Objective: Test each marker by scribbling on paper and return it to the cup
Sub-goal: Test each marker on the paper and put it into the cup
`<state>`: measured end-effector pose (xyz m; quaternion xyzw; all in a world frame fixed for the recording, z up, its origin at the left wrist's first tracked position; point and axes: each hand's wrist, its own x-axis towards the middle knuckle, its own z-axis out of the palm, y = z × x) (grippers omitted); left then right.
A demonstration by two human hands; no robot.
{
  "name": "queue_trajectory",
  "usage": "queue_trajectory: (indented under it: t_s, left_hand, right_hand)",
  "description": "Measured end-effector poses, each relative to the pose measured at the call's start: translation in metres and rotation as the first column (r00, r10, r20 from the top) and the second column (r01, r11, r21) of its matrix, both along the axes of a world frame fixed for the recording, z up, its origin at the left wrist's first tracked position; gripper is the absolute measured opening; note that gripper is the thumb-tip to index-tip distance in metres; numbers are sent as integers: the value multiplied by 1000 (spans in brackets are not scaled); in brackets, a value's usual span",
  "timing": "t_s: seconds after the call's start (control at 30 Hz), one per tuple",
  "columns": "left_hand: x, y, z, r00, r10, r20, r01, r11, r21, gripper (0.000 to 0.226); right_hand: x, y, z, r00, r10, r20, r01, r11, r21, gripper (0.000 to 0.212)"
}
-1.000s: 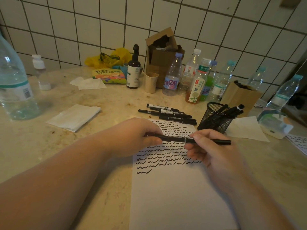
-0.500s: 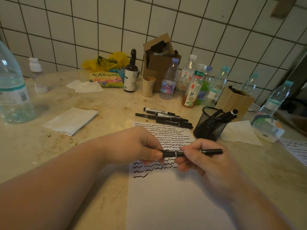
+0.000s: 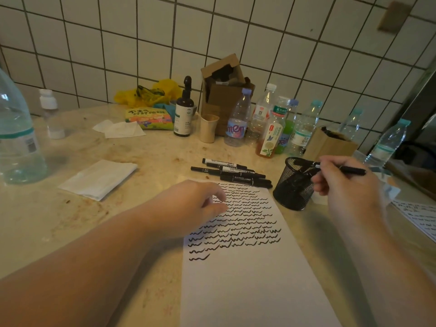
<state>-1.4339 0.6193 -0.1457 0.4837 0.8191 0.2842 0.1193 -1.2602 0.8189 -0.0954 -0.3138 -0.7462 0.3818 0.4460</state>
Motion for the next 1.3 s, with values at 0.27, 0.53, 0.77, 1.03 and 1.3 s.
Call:
queue_trajectory:
  t_s: [0.27,0.53,0.77,1.03,1.3]
  left_hand:
    - [0,-2,-1,999,4,-33,-4,1000,-11,25]
    - [0,0,1,996,7,-85,-11,999,-44,22]
    - [0,-3,6,995,3,-95,-11,997,-83,22]
    - [1,-3,6,994,-2,-107,-8,996,-93,23]
    - [-1,-6,5,995,-20,-99,10,995,-98,23]
  right_hand:
    - [-18,9,15,971,-184,150,157,972,176,36]
    - [-72,-21,-24,697,-45,716,-378,825,420,27]
    - [-109,0,-55,498,-211,841,-355,835,420,45]
    - [-111,2,-51,477,-183,860,-392,831,394,28]
    - [-76,-31,-23,605,-22,796,-327,905,273,12]
